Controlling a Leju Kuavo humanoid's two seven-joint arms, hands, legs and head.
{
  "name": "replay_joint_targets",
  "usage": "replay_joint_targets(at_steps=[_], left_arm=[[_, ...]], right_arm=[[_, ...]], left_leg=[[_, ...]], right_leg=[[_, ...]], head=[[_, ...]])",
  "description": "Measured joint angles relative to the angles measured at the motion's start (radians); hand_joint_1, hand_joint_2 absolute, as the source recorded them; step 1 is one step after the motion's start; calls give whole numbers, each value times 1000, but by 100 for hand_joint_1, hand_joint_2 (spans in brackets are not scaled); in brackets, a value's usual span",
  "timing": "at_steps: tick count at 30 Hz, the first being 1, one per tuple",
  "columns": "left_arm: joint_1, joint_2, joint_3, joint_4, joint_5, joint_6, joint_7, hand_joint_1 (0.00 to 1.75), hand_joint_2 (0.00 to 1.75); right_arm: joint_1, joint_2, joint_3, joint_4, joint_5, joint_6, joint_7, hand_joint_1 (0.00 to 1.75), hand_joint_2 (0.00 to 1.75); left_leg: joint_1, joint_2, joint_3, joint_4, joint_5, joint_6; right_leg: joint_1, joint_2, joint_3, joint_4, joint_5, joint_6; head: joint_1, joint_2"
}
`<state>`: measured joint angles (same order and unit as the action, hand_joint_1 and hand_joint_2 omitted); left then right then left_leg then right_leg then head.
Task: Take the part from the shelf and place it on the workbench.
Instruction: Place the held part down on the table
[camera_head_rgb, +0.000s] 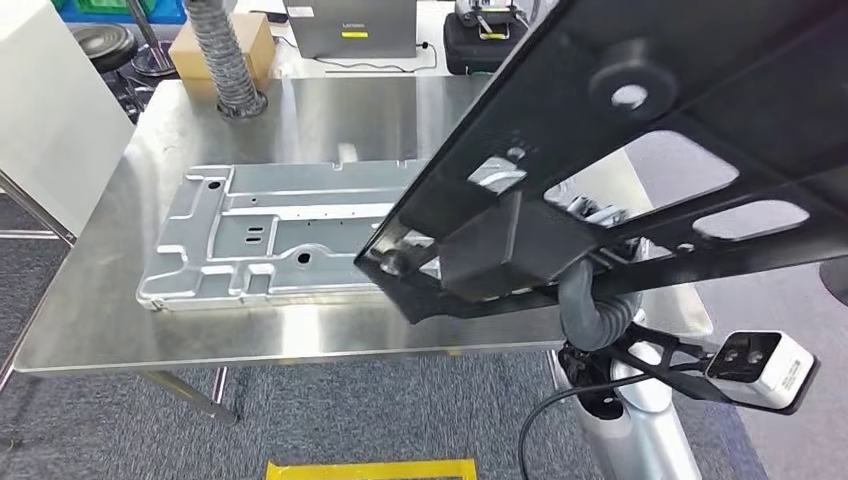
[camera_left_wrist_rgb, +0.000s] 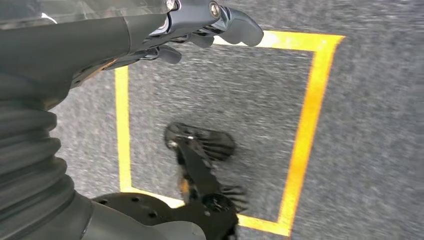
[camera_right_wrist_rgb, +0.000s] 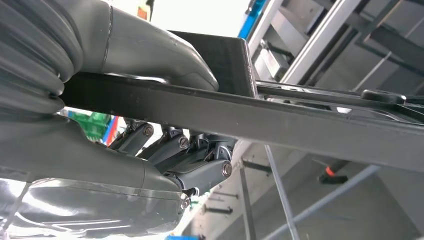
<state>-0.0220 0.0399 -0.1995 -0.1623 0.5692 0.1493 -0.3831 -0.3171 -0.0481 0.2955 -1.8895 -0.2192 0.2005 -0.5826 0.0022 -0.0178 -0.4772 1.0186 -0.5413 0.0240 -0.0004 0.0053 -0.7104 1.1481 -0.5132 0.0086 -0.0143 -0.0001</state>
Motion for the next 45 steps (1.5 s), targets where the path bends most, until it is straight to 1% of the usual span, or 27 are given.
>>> replay_joint_targets(at_steps=[2, 3, 5, 7, 10, 11, 12, 13, 15, 16, 17, 19, 22, 23, 25, 26, 27, 28, 30, 32, 34, 36, 38, 41, 42, 43, 45], left_arm=[[-1, -2, 0, 1, -2, 0, 0, 0, 175], [-2, -4, 0, 1, -3, 0, 0, 0, 175], [-5, -2, 0, 1, -3, 0, -2, 0, 175], [-6, -1, 0, 1, -3, 0, -4, 0, 175], [-10, 0, 0, 1, -4, 0, -10, 0, 175], [-11, 0, 0, 1, -4, 0, -12, 0, 175], [-11, 1, -1, 1, -5, 0, -15, 0, 175], [-12, 1, -1, 1, -6, -1, -18, 0, 175], [-14, 1, -1, 1, -9, -2, -26, 0, 175], [-16, 2, -1, 1, -11, -4, -33, 0, 175], [-19, 2, -1, 1, -12, -5, -40, 0, 175], [-25, 2, -1, 0, -17, -8, -54, 0, 175], [-32, 2, -4, 0, -31, -7, -71, 0, 175], [-35, 2, -5, 0, -34, -7, -75, 0, 175], [-39, 2, -8, -1, -37, -6, -78, 0, 175], [-39, 2, -9, -1, -37, -6, -79, 0, 175], [-38, 2, -9, -1, -38, -8, -82, 0, 175], [-36, 2, -10, -1, -38, -10, -85, 0, 175], [-33, 1, -11, -1, -38, -19, -96, 0, 175], [-33, -2, -14, -1, -39, -29, -104, 0, 175], [-33, -3, -18, -1, -40, -38, -108, 0, 175], [-31, -3, -21, -1, -42, -43, -110, 0, 175], [-30, -3, -24, -1, -46, -46, -111, 0, 175], [-29, -3, -26, -1, -48, -54, -113, 0, 175], [-28, -3, -26, -1, -48, -56, -115, 0, 175], [-26, -2, -26, -1, -48, -58, -116, 0, 175], [-23, -2, -26, 0, -48, -60, -119, 0, 175]], right_arm=[[-5, 0, -29, 7, 13, -25, 7, 175, 175], [-8, 0, -45, 9, 33, -47, 14, 175, 175], [-18, 0, -82, 11, 123, -130, 31, 175, 175], [-36, 0, -119, 21, 298, -255, 65, 175, 175], [-94, -6, -145, 71, 621, -415, 168, 175, 175], [-122, -10, -143, 100, 725, -440, 215, 175, 175], [-156, -14, -133, 136, 830, -448, 267, 175, 175], [-195, -17, -115, 181, 934, -449, 318, 175, 175], [-283, -20, -60, 285, 1120, -435, 399, 175, 175], [-329, -20, -24, 340, 1190, -425, 425, 175, 175], [-374, -17, 17, 395, 1248, -410, 445, 175, 175], [-457, 4, 111, 511, 1340, -377, 477, 175, 175], [-546, 70, 255, 686, 1422, -330, 490, 175, 175], [-567, 94, 300, 745, 1433, -325, 490, 175, 175], [-594, 137, 377, 851, 1438, -329, 489, 175, 175], [-601, 154, 408, 896, 1436, -329, 485, 175, 175], [-607, 167, 434, 932, 1433, -324, 478, 175, 175], [-613, 179, 458, 964, 1429, -316, 469, 175, 175], [-625, 202, 501, 1033, 1421, -302, 453, 175, 175], [-633, 228, 541, 1110, 1407, -305, 447, 175, 175], [-631, 250, 573, 1182, 1393, -312, 447, 175, 175], [-627, 261, 590, 1239, 1379, -317, 449, 175, 175], [-631, 269, 599, 1287, 1366, -322, 454, 175, 175], [-634, 274, 606, 1341, 1353, -319, 467, 44, 44], [-632, 273, 607, 1355, 1351, -315, 474, 0, 0], [-628, 272, 607, 1368, 1349, -311, 481, 0, 0], [-623, 267, 608, 1386, 1343, -306, 491, 0, 0]], left_leg=[[-3, -4, 25, -4, -24, -9], [-4, -6, 32, -4, -29, -14], [-5, -5, 37, 3, -25, -24], [-4, -1, 14, 56, -24, -35], [5, 6, -96, 216, -93, -56], [8, 7, -131, 253, -113, -61], [11, 8, -153, 259, -110, -64], [14, 10, -160, 231, -79, -65], [17, 14, -144, 107, 35, -64], [16, 16, -135, 47, 74, -62], [14, 18, -130, 10, 99, -56], [9, 19, -130, -10, 104, -42], [16, 20, -122, -19, 116, -24], [19, 20, -119, -22, 117, -20], [18, 18, -117, -22, 114, -15], [18, 16, -116, -22, 111, -14], [18, 13, -113, -21, 108, -14], [18, 10, -109, -20, 104, -15], [17, 4, -97, -19, 93, -20], [14, 2, -91, -17, 84, -29], [13, 4, -90, -18, 80, -40], [15, 6, -87, -18, 73, -51], [16, 9, -106, 33, 41, -60], [19, 11, -202, 223, -35, -71], [19, 11, -225, 259, -39, -73], [20, 12, -229, 258, -23, -75], [23, 12, -181, 143, 48, -75]], right_leg=[[10, 5, 6, -87, 118, -18], [13, 8, 9, -103, 145, -23], [10, 10, 27, -117, 141, -28], [4, 9, 52, -137, 133, -37], [-1, 10, 74, -147, 119, -43], [-3, 12, 80, -147, 113, -42], [-4, 15, 87, -147, 106, -40], [-6, 18, 96, -147, 100, -38], [-7, 22, 112, -146, 88, -31], [-7, 23, 116, -144, 85, -27], [-6, 23, 116, -143, 82, -22], [-5, 24, 113, -142, 79, -12], [-3, 16, 100, -114, 55, 0], [-3, 12, 78, -69, 31, 2], [-6, 5, 6, 71, -26, 6], [-7, 4, -29, 131, -40, 7], [-8, 3, -48, 156, -35, 7], [-8, 2, -48, 140, -11, 5], [-5, 0, 3, 10, 71, -6], [3, -2, 53, -105, 115, -19], [10, -2, 66, -134, 111, -25], [6, -1, 75, -144, 109, -30], [-2, -2, 89, -156, 108, -36], [-2, -4, 99, -159, 103, -43], [-2, -4, 101, -158, 102, -43], [-2, -3, 102, -156, 100, -42], [-4, 1, 102, -150, 96, -37]], head=[[-3, 0], [-5, 0], [-7, 0], [-8, 0], [-9, 0], [-9, 0], [-9, 0], [-9, 0], [-9, 0], [-9, 0], [-9, 0], [-8, 0], [-6, 0], [-5, 0], [-1, 0], [-1, 0], [-1, 0], [-1, 0], [0, 0], [-1, 0], [-2, 0], [-2, 0], [-6, 0], [-9, 0], [-9, 0], [-9, 0], [-9, 0]])
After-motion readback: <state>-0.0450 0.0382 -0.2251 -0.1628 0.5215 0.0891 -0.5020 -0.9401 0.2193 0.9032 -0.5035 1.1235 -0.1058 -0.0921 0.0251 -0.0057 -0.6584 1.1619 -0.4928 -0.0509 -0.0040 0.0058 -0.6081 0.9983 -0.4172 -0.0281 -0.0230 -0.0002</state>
